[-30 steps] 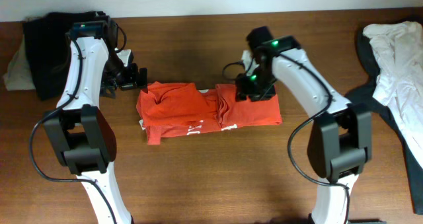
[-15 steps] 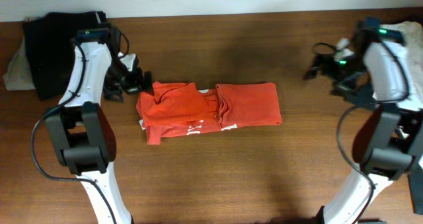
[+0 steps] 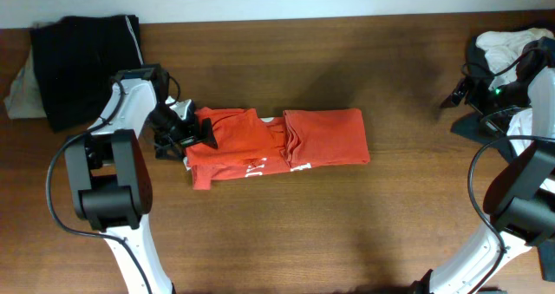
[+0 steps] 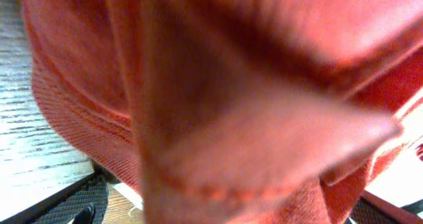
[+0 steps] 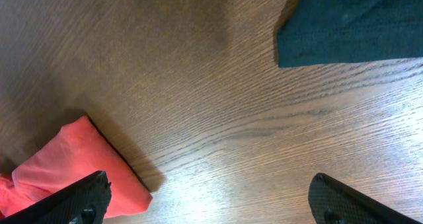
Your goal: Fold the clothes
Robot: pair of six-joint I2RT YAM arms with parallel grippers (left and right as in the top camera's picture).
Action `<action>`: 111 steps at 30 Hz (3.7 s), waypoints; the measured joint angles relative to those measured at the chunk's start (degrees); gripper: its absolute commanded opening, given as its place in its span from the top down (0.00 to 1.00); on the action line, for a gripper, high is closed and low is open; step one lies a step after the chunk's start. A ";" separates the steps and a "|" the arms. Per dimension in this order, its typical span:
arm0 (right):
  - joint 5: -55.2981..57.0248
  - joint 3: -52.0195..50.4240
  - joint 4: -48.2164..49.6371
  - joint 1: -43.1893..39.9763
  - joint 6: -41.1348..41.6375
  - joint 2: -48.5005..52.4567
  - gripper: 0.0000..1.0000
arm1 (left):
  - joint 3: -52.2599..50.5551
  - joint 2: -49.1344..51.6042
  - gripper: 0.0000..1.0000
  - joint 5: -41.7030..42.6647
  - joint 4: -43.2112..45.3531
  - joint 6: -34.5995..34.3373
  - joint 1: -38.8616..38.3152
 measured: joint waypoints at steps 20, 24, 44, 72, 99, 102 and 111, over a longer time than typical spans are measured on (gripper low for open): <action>0.02 0.00 0.02 0.00 -0.02 0.00 0.01 | -1.31 -0.55 0.99 1.29 2.29 -1.05 0.92; 0.00 0.02 -0.07 0.00 -0.02 0.00 0.01 | 9.62 -0.07 0.99 -4.15 -7.65 -1.92 5.99; 0.02 0.07 -0.13 0.00 0.00 0.00 0.01 | 33.62 -0.11 0.99 -7.87 -22.88 -2.56 -18.23; 0.02 0.07 -0.13 0.00 0.00 0.00 0.01 | 20.90 -0.09 0.18 -5.05 -6.43 -2.78 -31.12; 0.02 0.07 -0.13 0.00 0.00 0.00 0.01 | 21.70 -0.15 0.22 -0.70 -3.04 -4.46 -32.11; 0.02 0.07 -0.15 0.00 0.00 0.00 0.01 | 21.66 -0.15 0.23 -0.70 -4.76 -5.25 -32.26; 0.02 0.07 -0.15 0.00 0.00 0.00 0.01 | 21.46 -0.15 0.23 -4.13 -4.79 -10.08 -33.05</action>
